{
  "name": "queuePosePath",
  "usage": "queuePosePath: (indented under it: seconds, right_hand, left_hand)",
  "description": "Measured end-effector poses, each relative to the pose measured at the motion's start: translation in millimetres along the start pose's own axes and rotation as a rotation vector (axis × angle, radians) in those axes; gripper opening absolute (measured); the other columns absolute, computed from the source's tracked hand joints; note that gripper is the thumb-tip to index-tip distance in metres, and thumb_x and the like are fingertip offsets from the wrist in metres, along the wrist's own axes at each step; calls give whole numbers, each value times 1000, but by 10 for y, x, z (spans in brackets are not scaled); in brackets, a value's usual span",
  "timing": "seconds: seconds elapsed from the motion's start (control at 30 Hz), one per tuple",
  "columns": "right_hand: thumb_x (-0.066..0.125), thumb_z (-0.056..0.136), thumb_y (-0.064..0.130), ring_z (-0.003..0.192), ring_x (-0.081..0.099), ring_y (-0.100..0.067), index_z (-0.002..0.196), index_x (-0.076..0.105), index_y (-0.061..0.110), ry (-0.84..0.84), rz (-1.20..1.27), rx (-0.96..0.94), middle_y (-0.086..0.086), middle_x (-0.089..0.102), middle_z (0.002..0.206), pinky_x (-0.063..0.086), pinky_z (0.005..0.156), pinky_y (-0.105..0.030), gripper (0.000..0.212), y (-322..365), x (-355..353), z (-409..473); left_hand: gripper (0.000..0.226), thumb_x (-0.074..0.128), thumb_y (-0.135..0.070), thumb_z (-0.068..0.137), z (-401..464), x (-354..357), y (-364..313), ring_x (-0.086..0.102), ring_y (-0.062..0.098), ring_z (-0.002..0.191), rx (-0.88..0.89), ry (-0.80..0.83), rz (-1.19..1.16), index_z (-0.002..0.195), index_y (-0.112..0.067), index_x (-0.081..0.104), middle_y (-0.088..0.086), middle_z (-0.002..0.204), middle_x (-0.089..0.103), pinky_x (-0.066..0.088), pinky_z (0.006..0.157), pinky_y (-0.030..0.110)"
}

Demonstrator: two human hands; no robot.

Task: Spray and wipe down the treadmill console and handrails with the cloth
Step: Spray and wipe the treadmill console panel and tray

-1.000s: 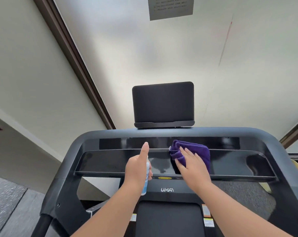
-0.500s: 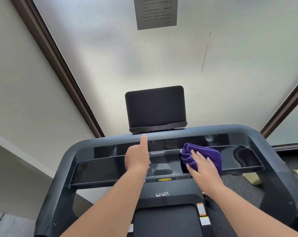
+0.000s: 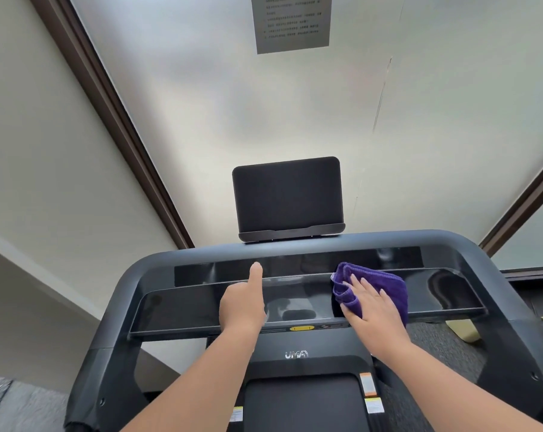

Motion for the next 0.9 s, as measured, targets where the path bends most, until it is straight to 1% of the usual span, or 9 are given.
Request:
queuePosePath:
  seconds: [0.1, 0.17, 0.27, 0.37, 0.53, 0.63, 0.73, 0.8, 0.9]
  right_hand:
    - [44, 105, 52, 158, 8, -4, 161, 26, 39, 0, -33, -14, 17, 14, 170, 3, 128, -33, 60, -10, 24, 2]
    - [43, 105, 52, 158, 8, -4, 161, 28, 40, -1, -52, -22, 19, 12, 170, 3, 128, -34, 60, -13, 35, 2]
    - [43, 105, 53, 157, 6, -3, 161, 27, 40, 3, -54, -27, 20, 11, 170, 4, 128, -34, 59, -19, 40, 2]
    - [43, 105, 52, 158, 7, -3, 161, 28, 40, 7, -60, -17, 20, 12, 170, 4, 128, -34, 59, -20, 44, -3]
    - [42, 107, 49, 158, 8, -3, 160, 31, 36, -9, 2, 60, 18, 15, 170, 4, 129, -37, 56, 58, 71, 0]
    - [39, 107, 46, 158, 8, -6, 162, 25, 32, -24, -11, 119, 14, 15, 171, 4, 129, -39, 59, 168, 128, 3]
    - [39, 107, 46, 159, 7, -6, 164, 21, 28, -44, 5, 169, 12, 14, 172, 3, 130, -39, 62, 324, 197, 28]
    - [39, 108, 45, 159, 6, -6, 164, 23, 26, -50, 46, 202, 11, 14, 172, 2, 130, -39, 62, 470, 260, 73]
    - [38, 108, 45, 159, 6, -7, 163, 24, 24, -62, 85, 234, 8, 15, 173, 1, 130, -40, 61, 765, 372, 202]
  left_hand:
    - [70, 37, -81, 76, -126, 49, 167, 49, 21, 34, -9, 37, 30, 58, -14, 46, 0, 44, 52, 52, 62, 36]
    - [63, 38, -76, 72, -203, 86, 237, 46, 22, 36, -16, 73, 41, 59, -14, 42, 0, 45, 48, 50, 61, 36]
    - [60, 38, -71, 73, -285, 98, 299, 50, 26, 44, -29, 99, 86, 58, -14, 42, 1, 47, 50, 62, 68, 44]
    - [72, 37, -82, 81, -333, 73, 383, 54, 25, 45, -67, 101, 58, 60, -13, 45, -1, 44, 52, 64, 79, 49]
    - [88, 31, -95, 84, -351, -38, 429, 50, 24, 43, -82, 86, -42, 54, -13, 41, 1, 45, 49, 63, 74, 47]
    - [92, 25, -102, 73, -354, -130, 469, 49, 22, 44, -91, 84, -137, 51, -17, 52, 4, 50, 51, 55, 65, 38]
    - [85, 27, -96, 84, -324, -234, 530, 48, 21, 47, -94, 105, -210, 65, -26, 71, 3, 54, 51, 50, 63, 35]
    - [84, 30, -91, 90, -291, -302, 571, 48, 22, 49, -85, 131, -231, 70, -23, 75, 2, 53, 54, 50, 63, 36]
    - [92, 34, -86, 95, -217, -426, 601, 48, 21, 48, -74, 174, -261, 82, -7, 78, -8, 50, 60, 48, 60, 34]
Point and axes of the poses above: each hand's wrist, its own z-axis towards the middle knuckle, its own x-axis out of the palm, y = z × x, the point moved 5 cm from there along z, towards the middle knuckle
